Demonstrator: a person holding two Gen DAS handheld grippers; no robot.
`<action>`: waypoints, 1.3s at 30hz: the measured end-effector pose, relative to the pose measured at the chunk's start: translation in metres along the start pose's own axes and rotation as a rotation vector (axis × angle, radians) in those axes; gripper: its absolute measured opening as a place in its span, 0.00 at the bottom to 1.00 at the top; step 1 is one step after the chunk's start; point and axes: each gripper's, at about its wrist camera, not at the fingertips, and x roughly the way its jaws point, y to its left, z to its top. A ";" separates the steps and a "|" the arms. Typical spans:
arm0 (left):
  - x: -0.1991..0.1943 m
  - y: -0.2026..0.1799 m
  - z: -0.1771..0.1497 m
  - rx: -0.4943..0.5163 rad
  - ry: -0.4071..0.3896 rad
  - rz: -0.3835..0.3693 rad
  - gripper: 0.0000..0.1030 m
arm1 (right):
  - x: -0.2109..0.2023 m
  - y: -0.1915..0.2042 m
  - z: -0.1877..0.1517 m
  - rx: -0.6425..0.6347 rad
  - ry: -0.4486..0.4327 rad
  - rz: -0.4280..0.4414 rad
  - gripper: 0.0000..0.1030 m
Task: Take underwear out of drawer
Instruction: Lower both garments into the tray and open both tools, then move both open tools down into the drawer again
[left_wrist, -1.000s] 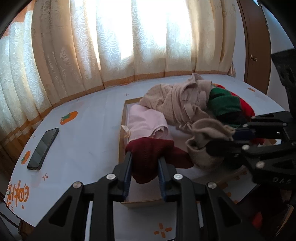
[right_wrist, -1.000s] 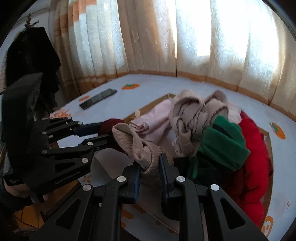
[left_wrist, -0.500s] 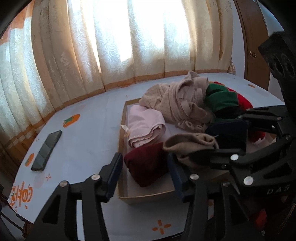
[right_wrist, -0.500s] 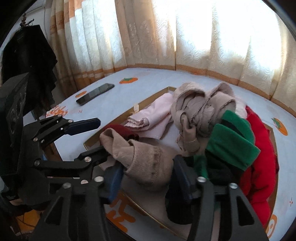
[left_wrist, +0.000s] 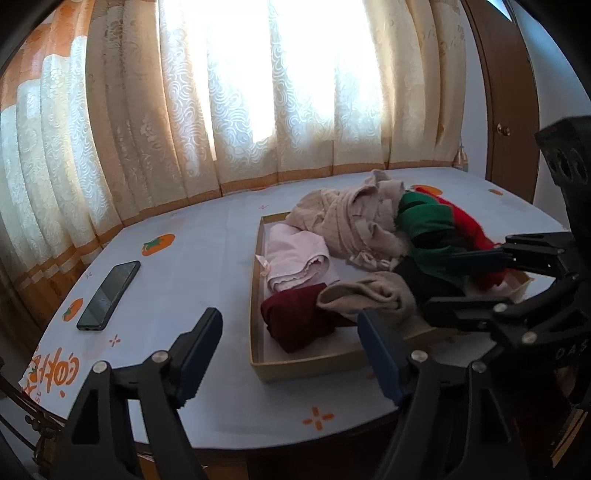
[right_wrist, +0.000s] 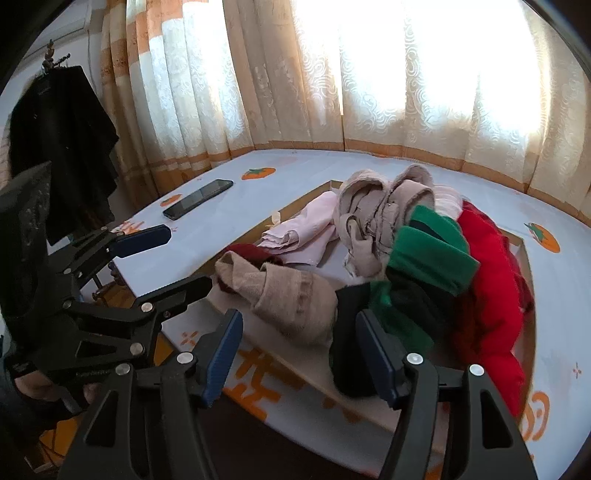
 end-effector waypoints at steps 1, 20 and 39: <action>-0.004 -0.001 -0.001 -0.002 -0.005 -0.003 0.77 | -0.006 0.001 -0.002 -0.002 -0.004 0.002 0.65; -0.037 -0.030 -0.040 -0.043 0.016 -0.088 0.85 | -0.075 -0.003 -0.060 0.004 -0.022 0.009 0.70; -0.023 -0.091 -0.086 0.111 0.209 -0.201 0.85 | -0.063 -0.049 -0.164 0.002 0.264 -0.055 0.70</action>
